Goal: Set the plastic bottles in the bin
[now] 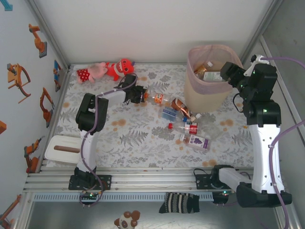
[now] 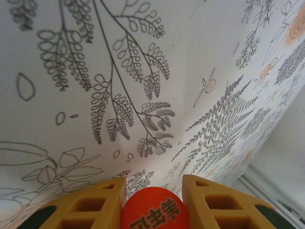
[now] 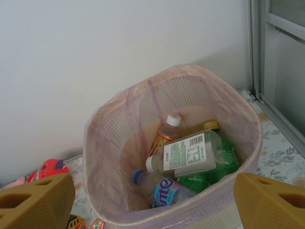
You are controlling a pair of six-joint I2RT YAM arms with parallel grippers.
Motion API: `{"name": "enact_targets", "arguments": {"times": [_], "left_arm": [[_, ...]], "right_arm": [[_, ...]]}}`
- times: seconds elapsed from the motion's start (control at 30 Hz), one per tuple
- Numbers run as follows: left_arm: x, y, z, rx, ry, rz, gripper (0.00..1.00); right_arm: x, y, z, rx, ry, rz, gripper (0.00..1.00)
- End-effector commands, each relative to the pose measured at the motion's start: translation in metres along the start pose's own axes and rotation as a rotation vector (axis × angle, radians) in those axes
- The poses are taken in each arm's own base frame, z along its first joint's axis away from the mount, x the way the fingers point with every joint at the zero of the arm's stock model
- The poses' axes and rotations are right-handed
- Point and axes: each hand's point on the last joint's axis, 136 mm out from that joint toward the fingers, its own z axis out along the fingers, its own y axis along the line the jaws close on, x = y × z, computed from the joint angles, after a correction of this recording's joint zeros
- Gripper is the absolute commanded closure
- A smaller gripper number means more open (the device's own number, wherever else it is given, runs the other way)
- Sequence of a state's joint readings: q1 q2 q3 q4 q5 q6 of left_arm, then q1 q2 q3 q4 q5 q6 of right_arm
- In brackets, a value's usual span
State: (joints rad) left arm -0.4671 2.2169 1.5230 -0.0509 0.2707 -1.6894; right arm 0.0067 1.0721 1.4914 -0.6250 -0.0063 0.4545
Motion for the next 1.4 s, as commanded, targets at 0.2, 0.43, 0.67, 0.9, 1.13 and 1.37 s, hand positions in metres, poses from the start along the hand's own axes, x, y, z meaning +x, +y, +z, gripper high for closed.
{"name": "enact_targets", "arguments": {"times": [0.2,0.43,0.67,0.9,1.13,1.37], "left_arm": [[-0.012,-0.032,-0.06,0.136,-0.074,0.08,0.73],[-0.002,-0.069,-0.116,0.295,-0.098,0.335,0.75],[0.041,-0.111,-0.188,0.523,-0.082,0.696,0.78],[0.109,-0.133,-0.257,0.792,0.05,1.076,0.78],[0.175,-0.126,-0.307,0.959,0.169,1.427,0.81],[0.228,-0.101,-0.352,1.089,0.197,1.717,0.85]], "right_arm": [[-0.004,0.006,-0.014,-0.04,-0.017,-0.004,0.15],[0.003,0.033,-0.017,-0.205,0.001,-0.034,0.15],[0.016,0.08,-0.029,-0.52,0.013,-0.101,0.16],[0.031,0.113,-0.045,-0.758,0.03,-0.198,0.18],[0.066,0.143,-0.053,-0.883,0.098,-0.35,0.17],[0.11,0.181,-0.063,-1.037,0.198,-0.493,0.13]]}}
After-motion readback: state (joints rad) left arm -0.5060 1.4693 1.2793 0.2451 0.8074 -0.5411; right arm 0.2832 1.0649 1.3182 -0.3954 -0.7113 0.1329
